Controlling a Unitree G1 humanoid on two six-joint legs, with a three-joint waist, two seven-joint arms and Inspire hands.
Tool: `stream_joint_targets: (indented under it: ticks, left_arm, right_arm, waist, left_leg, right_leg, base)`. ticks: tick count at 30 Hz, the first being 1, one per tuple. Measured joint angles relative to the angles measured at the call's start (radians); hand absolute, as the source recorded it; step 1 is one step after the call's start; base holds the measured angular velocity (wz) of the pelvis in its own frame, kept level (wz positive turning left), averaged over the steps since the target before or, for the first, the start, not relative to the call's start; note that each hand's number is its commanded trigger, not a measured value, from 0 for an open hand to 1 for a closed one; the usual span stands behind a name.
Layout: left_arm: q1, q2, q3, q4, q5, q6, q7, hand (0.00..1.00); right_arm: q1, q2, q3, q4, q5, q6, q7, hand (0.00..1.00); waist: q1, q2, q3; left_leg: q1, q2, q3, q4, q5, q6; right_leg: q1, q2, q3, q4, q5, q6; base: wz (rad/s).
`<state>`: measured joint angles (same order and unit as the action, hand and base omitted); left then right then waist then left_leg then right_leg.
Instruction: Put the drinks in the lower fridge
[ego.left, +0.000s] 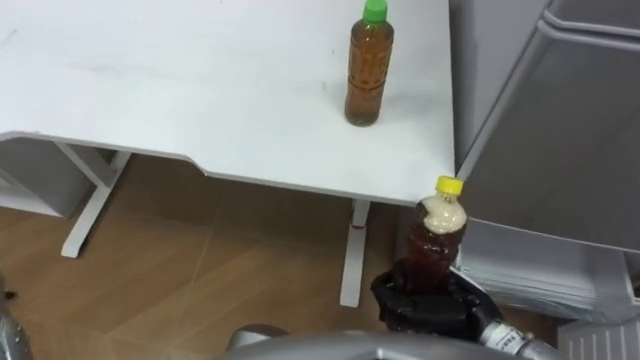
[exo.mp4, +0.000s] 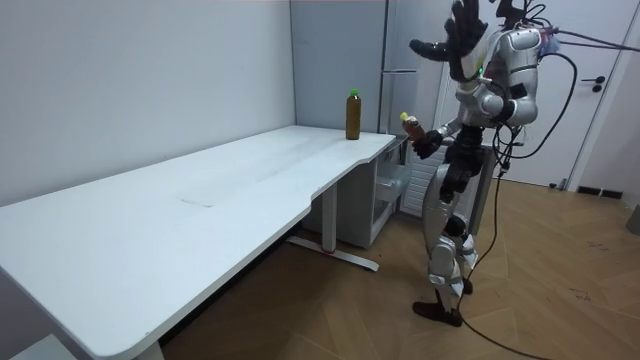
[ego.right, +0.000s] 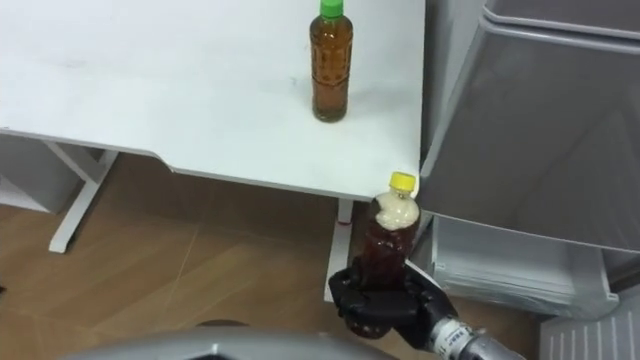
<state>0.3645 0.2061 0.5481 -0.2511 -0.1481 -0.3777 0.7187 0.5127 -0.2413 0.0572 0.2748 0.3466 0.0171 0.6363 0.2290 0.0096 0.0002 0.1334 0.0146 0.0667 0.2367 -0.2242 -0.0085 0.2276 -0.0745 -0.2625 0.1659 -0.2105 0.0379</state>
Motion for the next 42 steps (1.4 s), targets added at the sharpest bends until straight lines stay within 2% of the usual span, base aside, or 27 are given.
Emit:
stream_joint_targets:
  ticks: [4, 7, 10, 12, 13, 15, 18, 21, 25, 28, 30, 31, 33, 35, 36, 38, 42]
  left_arm:
    - [0.049, 0.0, -0.033, 0.111, -0.121, 0.003, 0.076, 0.0]
    - [0.074, 0.001, -0.111, 0.257, -0.224, 0.004, 0.112, 0.0]
    - [0.091, -0.009, -0.203, 0.429, -0.313, 0.011, 0.126, 0.0]
    - [0.097, -0.015, -0.288, 0.581, -0.379, 0.015, 0.123, 0.0]
    - [0.099, -0.015, -0.309, 0.615, -0.394, 0.018, 0.118, 0.0]
    - [0.101, -0.03, -0.367, 0.758, -0.424, 0.024, 0.075, 0.0]
    - [0.099, -0.04, -0.45, 0.912, -0.451, 0.032, 0.004, 0.0]
    - [0.097, -0.05, -0.476, 1.004, -0.45, 0.041, -0.075, 0.0]
    - [0.103, -0.067, -0.478, 1.052, -0.449, 0.068, -0.175, 0.0]
    - [0.084, -0.068, -0.522, 1.131, -0.449, 0.095, -0.256, 0.0]
    - [0.064, -0.073, -0.54, 1.201, -0.442, 0.131, -0.32, 0.0]
    - [0.061, -0.073, -0.544, 1.214, -0.435, 0.137, -0.334, 0.0]
    - [0.052, -0.072, -0.546, 1.227, -0.425, 0.151, -0.384, 0.0]
    - [0.038, -0.069, -0.565, 1.264, -0.424, 0.155, -0.424, 0.0]
    - [0.027, -0.07, -0.579, 1.283, -0.419, 0.161, -0.448, 0.0]
    - [0.009, -0.07, -0.593, 1.306, -0.387, 0.173, -0.482, 0.0]
    - [-0.03, -0.07, -0.614, 1.331, -0.359, 0.186, -0.558, 0.0]
  right_arm:
    - [-0.007, -0.005, -0.001, -0.02, 0.001, 0.008, -0.097, 1.0]
    - [-0.035, -0.014, -0.001, -0.022, -0.003, 0.021, -0.18, 1.0]
    - [-0.047, -0.01, -0.001, -0.068, -0.091, 0.035, -0.271, 1.0]
    - [-0.074, -0.008, -0.002, -0.106, -0.137, 0.049, -0.334, 1.0]
    - [-0.082, -0.005, -0.002, -0.113, -0.148, 0.049, -0.352, 1.0]
    - [-0.096, 0.011, -0.009, -0.146, -0.216, 0.048, -0.4, 1.0]
    - [-0.095, 0.034, -0.008, -0.166, -0.284, 0.047, -0.44, 1.0]
    - [-0.098, 0.054, -0.006, -0.165, -0.325, 0.035, -0.47, 1.0]
    - [-0.101, 0.053, -0.007, -0.162, -0.352, 0.006, -0.508, 1.0]
    - [-0.11, 0.052, -0.007, -0.123, -0.352, -0.04, -0.55, 1.0]
    - [-0.118, 0.053, -0.014, -0.108, -0.351, -0.044, -0.596, 1.0]
    - [-0.118, 0.053, -0.018, -0.108, -0.351, -0.044, -0.613, 1.0]
    - [-0.121, 0.055, -0.043, -0.108, -0.367, -0.047, -0.689, 1.0]
    - [-0.137, 0.055, -0.068, -0.108, -0.412, -0.05, -0.752, 1.0]
    - [-0.151, 0.055, -0.082, -0.106, -0.436, -0.058, -0.791, 1.0]
    - [-0.167, 0.055, -0.093, -0.09, -0.444, -0.082, -0.86, 1.0]
    - [-0.176, 0.055, -0.089, -0.09, -0.388, -0.1, -0.98, 1.0]
  waist:
    - [-0.003, -0.008, -0.0008]
    - [-0.006, -0.011, 0.0]
    - [-0.011, -0.015, -0.0002]
    - [-0.025, -0.016, -0.0002]
    - [-0.032, -0.019, 0.0001]
    - [-0.057, -0.024, 0.0]
    - [-0.074, -0.025, 0.0014]
    - [-0.091, -0.022, 0.0033]
    - [-0.122, -0.014, 0.0077]
    - [-0.141, -0.009, 0.0097]
    - [-0.17, -0.008, 0.0124]
    - [-0.174, -0.006, 0.0122]
    - [-0.201, -0.004, 0.0101]
    - [-0.211, -0.004, 0.0069]
    - [-0.221, 0.001, 0.0097]
    - [-0.23, 0.005, 0.0088]
    - [-0.229, 0.003, 0.0085]
  left_leg:
    - [-0.001, -0.004, -0.004, -0.001, 0.001, 0.001]
    - [0.0, -0.007, -0.006, -0.008, 0.0, 0.001]
    - [0.002, -0.007, -0.005, -0.017, 0.0, 0.001]
    - [0.001, -0.007, 0.0, -0.025, 0.001, 0.001]
    - [0.0, -0.007, 0.001, -0.027, 0.001, 0.001]
    - [0.0, -0.006, 0.002, -0.034, 0.001, 0.001]
    - [0.0, -0.006, 0.014, -0.04, 0.0, 0.002]
    - [0.0, -0.007, 0.014, -0.041, 0.0, 0.003]
    - [-0.003, -0.008, 0.017, -0.042, -0.001, 0.005]
    - [-0.004, -0.007, 0.025, -0.048, 0.0, 0.006]
    - [-0.006, -0.01, 0.027, -0.047, 0.002, 0.009]
    - [-0.007, -0.01, 0.028, -0.047, 0.002, 0.009]
    - [-0.019, -0.01, 0.029, -0.041, 0.002, 0.01]
    - [-0.037, -0.009, 0.033, -0.036, 0.003, 0.01]
    - [-0.043, -0.007, 0.038, -0.033, 0.003, 0.011]
    - [-0.051, -0.007, 0.042, -0.033, 0.003, 0.011]
    - [-0.054, -0.007, 0.053, -0.033, 0.004, 0.011]
  right_leg:
    - [0.0, -0.002, 0.0, -0.008, 0.0, 0.001]
    - [-0.001, -0.003, 0.001, -0.011, 0.001, 0.002]
    - [-0.005, -0.003, 0.003, -0.013, 0.001, 0.003]
    - [-0.014, -0.003, 0.01, -0.01, 0.001, 0.003]
    - [-0.017, -0.003, 0.011, -0.009, 0.001, 0.003]
    - [-0.02, -0.003, 0.013, -0.011, 0.001, 0.003]
    - [-0.024, -0.003, 0.023, -0.012, 0.001, 0.004]
    - [-0.025, -0.003, 0.042, -0.011, 0.001, 0.004]
    - [-0.026, -0.004, 0.04, -0.011, 0.003, 0.006]
    - [-0.036, -0.006, 0.041, 0.004, 0.003, 0.006]
    - [-0.037, -0.009, 0.04, 0.004, 0.003, 0.006]
    - [-0.038, -0.009, 0.039, 0.005, 0.003, 0.007]
    - [-0.049, -0.01, 0.04, 0.006, 0.003, 0.008]
    - [-0.07, -0.01, 0.044, 0.014, 0.003, 0.007]
    - [-0.077, -0.009, 0.049, 0.022, 0.004, 0.007]
    - [-0.089, -0.009, 0.056, 0.023, 0.004, 0.007]
    - [-0.098, -0.009, 0.065, 0.024, 0.004, 0.007]
  base:
    - [0.0]
    - [0.0]
    - [-0.04]
    - [-0.08]
    - [-0.07]
    - [-0.04]
    - [-0.06]
    - [0.0]
    - [-0.01]
    - [-0.06]
    - [0.0]
    - [0.0]
    - [0.0]
    - [-0.06]
    - [-0.09]
    - [-0.09]
    - [-0.07]
